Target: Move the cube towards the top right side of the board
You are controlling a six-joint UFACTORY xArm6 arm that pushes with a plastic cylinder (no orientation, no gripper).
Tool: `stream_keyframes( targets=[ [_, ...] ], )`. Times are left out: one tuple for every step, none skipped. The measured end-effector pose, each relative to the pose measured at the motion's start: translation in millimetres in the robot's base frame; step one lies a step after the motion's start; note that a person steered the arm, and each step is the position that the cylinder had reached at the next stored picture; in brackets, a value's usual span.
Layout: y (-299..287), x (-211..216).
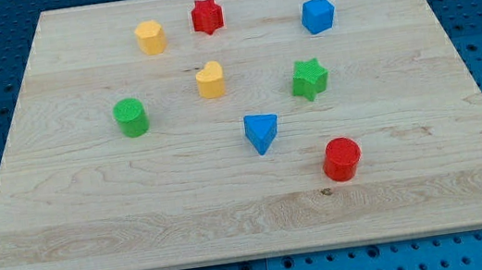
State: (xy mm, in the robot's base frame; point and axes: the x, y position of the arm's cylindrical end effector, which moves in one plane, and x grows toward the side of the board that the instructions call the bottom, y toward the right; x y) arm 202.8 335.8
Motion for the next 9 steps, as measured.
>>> stream_keyframes(
  targets=[
    [0.0, 0.0],
    [0.0, 0.2],
    [-5.0, 0.2],
    [-56.8, 12.2],
    [-119.7, 33.4],
    [-184.7, 47.8],
    [-230.6, 54.8],
    [-232.6, 61.6],
    [-244.1, 96.4]
  ],
)
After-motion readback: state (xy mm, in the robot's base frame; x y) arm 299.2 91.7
